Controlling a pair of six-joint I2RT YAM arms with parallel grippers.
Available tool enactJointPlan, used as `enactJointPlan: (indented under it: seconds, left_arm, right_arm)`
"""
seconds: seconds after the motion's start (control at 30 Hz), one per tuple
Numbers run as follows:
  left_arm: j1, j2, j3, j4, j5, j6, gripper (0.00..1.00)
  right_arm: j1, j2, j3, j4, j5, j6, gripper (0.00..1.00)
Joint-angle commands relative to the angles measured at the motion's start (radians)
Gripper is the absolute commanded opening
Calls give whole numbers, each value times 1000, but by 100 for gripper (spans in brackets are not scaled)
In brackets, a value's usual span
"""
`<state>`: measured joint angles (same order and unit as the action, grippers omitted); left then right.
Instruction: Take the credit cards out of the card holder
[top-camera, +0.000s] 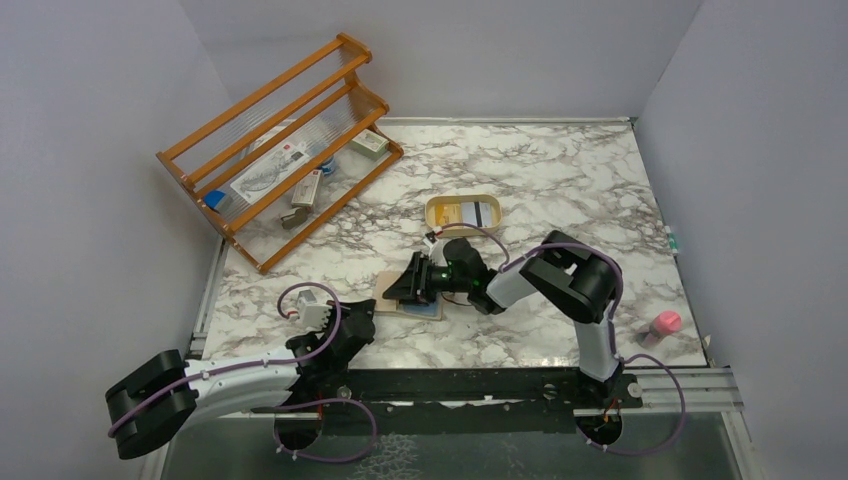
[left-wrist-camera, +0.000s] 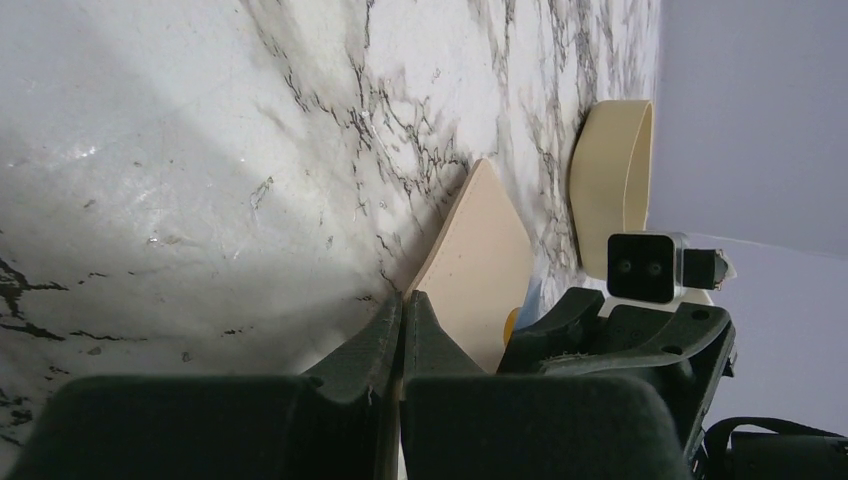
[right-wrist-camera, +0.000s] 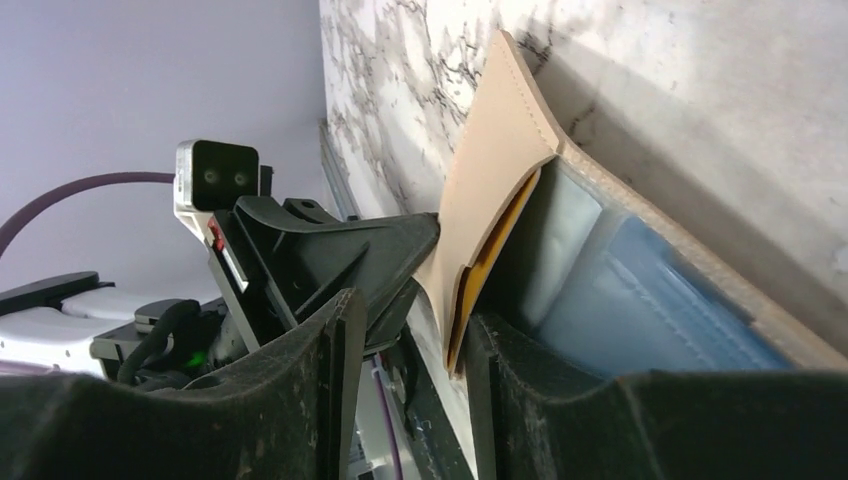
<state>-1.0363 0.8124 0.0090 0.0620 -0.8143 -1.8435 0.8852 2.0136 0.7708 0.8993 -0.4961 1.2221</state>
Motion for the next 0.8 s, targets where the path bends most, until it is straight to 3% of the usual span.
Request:
enactJointPlan:
  seconds: [0.0, 0.6, 0.77]
  left_arm:
    - [-2, -5, -84, -21, 13, 4, 0]
    - [-2, 2, -84, -11, 24, 16, 0]
    - [-2, 4, -85, -13, 25, 14, 0]
  right_arm:
    - [-15, -64, -25, -20, 10, -50, 43]
    - [-69, 25, 44, -36, 37, -70, 46]
    - [-70, -30, 53, -175, 66, -118, 46]
